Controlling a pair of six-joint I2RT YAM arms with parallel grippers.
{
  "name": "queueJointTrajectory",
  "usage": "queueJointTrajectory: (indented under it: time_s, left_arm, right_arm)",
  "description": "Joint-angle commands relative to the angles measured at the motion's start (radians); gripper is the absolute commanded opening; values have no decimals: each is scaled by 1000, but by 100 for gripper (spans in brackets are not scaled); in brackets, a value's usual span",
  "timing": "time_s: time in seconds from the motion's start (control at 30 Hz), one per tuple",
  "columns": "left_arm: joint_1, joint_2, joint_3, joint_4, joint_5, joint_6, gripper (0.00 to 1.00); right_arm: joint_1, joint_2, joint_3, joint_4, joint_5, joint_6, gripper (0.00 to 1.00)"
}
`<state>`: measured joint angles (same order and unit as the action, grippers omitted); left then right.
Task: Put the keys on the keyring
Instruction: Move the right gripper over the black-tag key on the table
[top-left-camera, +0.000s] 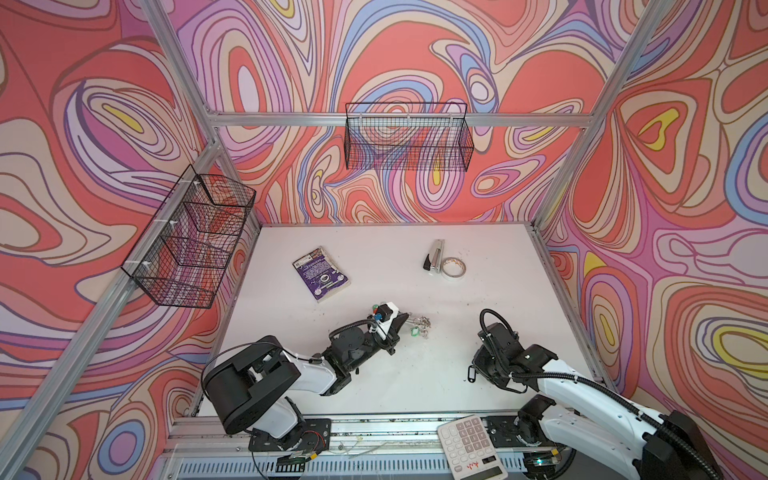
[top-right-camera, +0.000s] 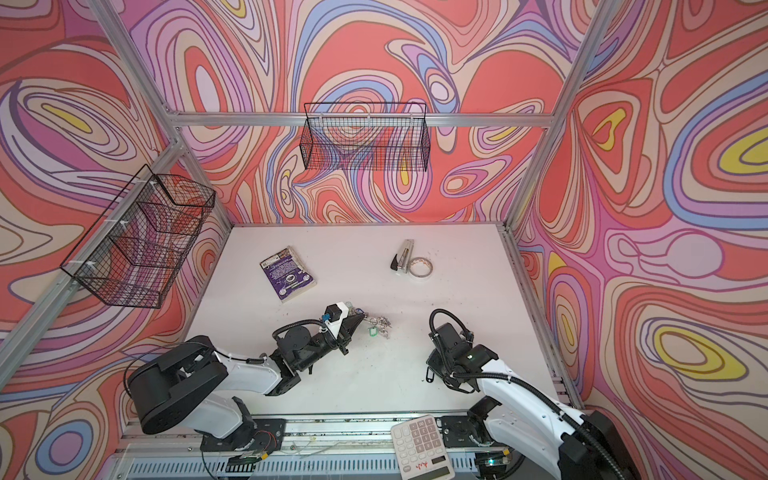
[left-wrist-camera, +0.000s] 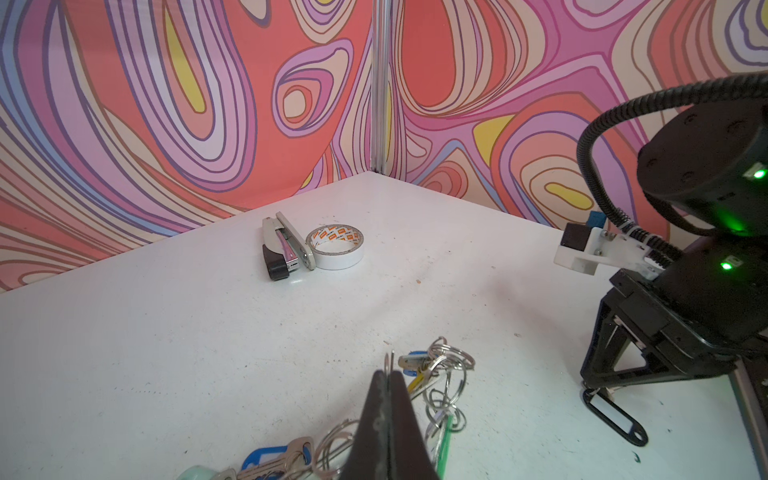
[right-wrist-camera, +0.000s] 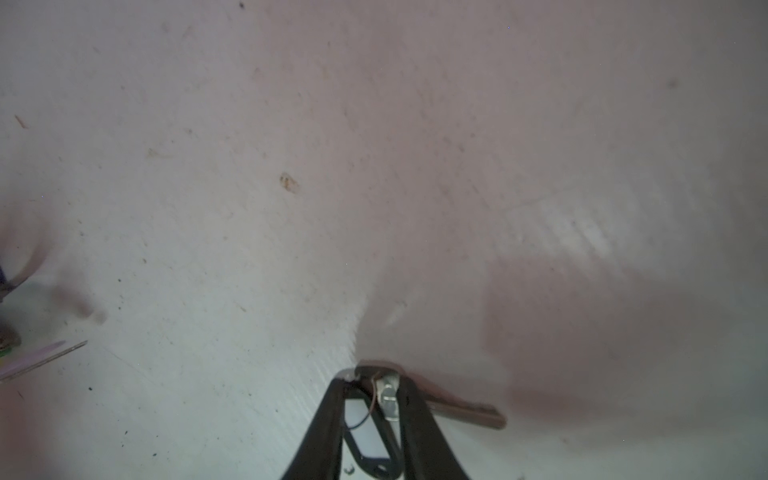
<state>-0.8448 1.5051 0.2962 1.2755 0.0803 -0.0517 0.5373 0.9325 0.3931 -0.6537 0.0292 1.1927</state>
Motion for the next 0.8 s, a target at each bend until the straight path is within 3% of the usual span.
queueJointTrajectory:
  time_s: [0.0, 0.37, 0.53, 0.77]
  left_arm:
    - [-5, 4, -3, 42, -13, 18, 0]
    - [-4, 9, -2, 41, -14, 16, 0]
    - [-4, 7, -2, 42, -16, 16, 0]
    - [-4, 8, -2, 42, -18, 16, 0]
  right_arm:
    - [-3, 5, -19, 17, -1, 30, 18]
    - [-3, -6, 4, 16, 28, -15, 0]
    - [-3, 10, 20, 39, 37, -65, 0]
    - [-3, 10, 67, 106, 57, -232, 0]
